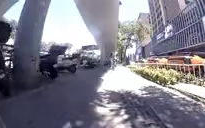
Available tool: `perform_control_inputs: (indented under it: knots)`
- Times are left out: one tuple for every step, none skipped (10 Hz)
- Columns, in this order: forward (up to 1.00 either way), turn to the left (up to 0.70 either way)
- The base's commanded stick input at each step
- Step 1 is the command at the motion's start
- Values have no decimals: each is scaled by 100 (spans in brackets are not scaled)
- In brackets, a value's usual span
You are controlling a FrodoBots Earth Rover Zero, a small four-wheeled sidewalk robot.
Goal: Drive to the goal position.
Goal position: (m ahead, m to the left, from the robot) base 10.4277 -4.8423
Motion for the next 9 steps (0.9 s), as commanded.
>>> perform_control_inputs:
  knots:
    - [45,0]
    - [45,0]
    - [45,0]
    - [45,0]
    - [45,0]
    - [45,0]
    - [45,0]
    - [45,0]
    - [45,0]
